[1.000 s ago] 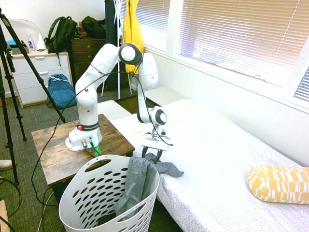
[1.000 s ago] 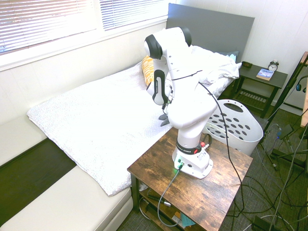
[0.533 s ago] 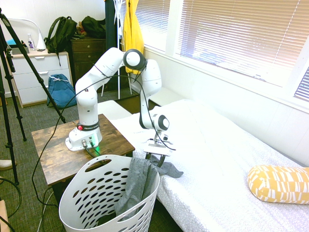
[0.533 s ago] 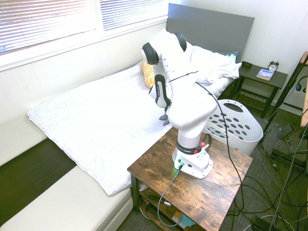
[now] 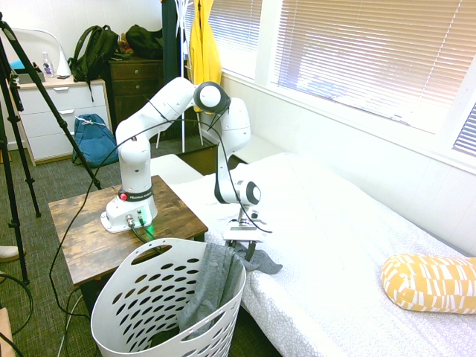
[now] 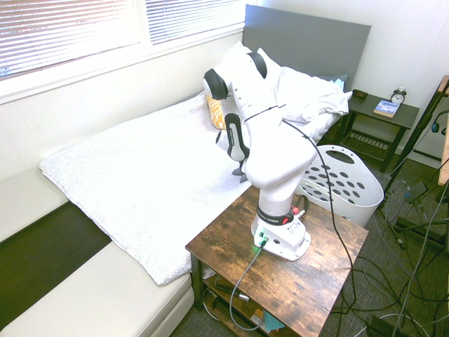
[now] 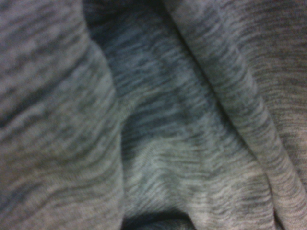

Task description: Put my clothes in the laundry bag

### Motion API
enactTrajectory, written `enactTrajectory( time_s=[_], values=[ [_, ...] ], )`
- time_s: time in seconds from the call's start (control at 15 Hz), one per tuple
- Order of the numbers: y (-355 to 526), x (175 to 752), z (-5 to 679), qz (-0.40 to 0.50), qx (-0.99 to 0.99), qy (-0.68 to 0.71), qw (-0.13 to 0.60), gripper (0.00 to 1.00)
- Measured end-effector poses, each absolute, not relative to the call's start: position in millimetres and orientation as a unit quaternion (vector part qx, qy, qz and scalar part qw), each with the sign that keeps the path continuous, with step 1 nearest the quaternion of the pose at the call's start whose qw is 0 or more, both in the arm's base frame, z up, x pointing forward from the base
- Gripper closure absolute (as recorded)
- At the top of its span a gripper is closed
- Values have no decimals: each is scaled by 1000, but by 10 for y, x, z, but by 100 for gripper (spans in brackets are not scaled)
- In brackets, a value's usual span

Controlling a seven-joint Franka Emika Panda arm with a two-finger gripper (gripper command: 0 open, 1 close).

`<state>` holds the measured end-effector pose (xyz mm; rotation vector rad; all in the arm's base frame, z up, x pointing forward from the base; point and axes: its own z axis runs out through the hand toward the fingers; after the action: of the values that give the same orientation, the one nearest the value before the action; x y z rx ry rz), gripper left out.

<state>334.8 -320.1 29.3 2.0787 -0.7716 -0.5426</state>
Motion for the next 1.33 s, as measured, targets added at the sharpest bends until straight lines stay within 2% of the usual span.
enactTrajectory(
  time_s=[1.07, 1.33],
  values=[
    [-3185, 3328, 313, -230, 816, -301, 437, 100],
    [-3182, 3248, 478, -317, 792, -261, 451, 100]
  ],
)
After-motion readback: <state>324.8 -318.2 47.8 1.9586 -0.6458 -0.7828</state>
